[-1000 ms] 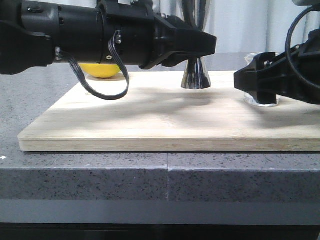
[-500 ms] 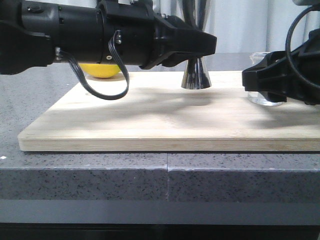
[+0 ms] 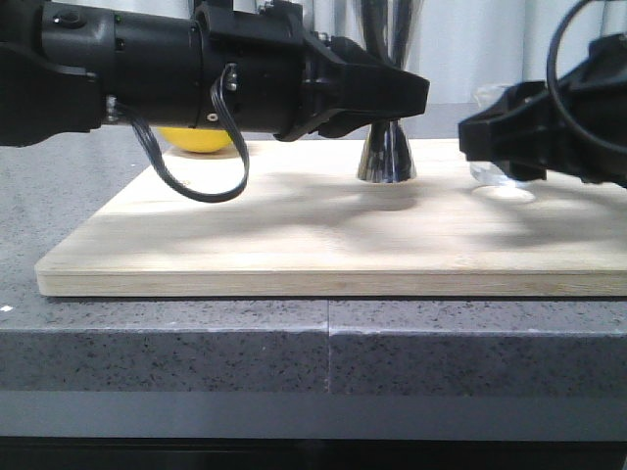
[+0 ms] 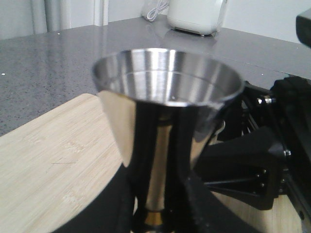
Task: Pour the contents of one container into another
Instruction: 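Lift the jigger with the left gripper and beaker with the right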
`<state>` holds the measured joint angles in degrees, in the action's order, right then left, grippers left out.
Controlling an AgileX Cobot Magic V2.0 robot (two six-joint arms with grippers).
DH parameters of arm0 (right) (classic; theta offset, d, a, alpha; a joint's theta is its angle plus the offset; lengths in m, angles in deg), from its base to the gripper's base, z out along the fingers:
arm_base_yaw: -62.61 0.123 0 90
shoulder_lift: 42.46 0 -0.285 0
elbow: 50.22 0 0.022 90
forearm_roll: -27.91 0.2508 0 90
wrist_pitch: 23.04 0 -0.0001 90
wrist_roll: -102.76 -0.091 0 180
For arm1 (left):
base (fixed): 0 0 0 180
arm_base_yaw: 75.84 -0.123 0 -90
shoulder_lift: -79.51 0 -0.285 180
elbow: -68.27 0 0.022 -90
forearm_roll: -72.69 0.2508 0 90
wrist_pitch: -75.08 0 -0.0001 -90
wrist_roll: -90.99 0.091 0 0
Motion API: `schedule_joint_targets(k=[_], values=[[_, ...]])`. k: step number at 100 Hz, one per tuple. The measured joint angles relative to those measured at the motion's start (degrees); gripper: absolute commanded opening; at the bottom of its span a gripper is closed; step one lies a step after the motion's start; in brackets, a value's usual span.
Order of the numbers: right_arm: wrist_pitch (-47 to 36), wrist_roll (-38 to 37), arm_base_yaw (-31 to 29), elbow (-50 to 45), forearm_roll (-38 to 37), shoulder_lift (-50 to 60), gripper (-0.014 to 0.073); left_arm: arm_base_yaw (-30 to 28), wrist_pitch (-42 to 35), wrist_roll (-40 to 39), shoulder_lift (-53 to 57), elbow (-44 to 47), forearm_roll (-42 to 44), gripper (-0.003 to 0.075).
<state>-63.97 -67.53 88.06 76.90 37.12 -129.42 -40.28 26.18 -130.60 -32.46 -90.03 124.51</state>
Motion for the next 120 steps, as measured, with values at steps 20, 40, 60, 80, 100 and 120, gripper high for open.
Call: schedule_joint_targets(k=[20, 40, 60, 80, 100, 120], values=[[5.32, 3.83, 0.0, 4.59, -0.44, 2.81, 0.023, 0.0, 0.0, -0.83, 0.1, 0.0, 1.94, -0.0021], [11.26, 7.43, 0.0, 9.47, -0.58, 4.53, 0.023, 0.0, -0.42, -1.05, 0.09, 0.0, 2.86, -0.0021], [14.56, 10.96, 0.0, 11.8, -0.58, 5.6, 0.023, 0.0, -1.24, -1.29, 0.09, 0.0, 3.07, -0.0021], [16.5, 13.91, 0.0, 12.27, -0.58, 7.16, 0.023, 0.0, -1.46, -1.38, 0.12, 0.0, 4.12, -0.0021], [17.72, 18.09, 0.0, 12.27, -0.58, 9.16, 0.023, 0.0, -1.61, -1.38, 0.12, 0.0, 4.98, -0.0021], [17.97, 20.13, 0.0, 12.27, -0.58, 12.19, 0.023, 0.0, -1.7, -2.73, 0.12, 0.0, 6.76, -0.0021]])
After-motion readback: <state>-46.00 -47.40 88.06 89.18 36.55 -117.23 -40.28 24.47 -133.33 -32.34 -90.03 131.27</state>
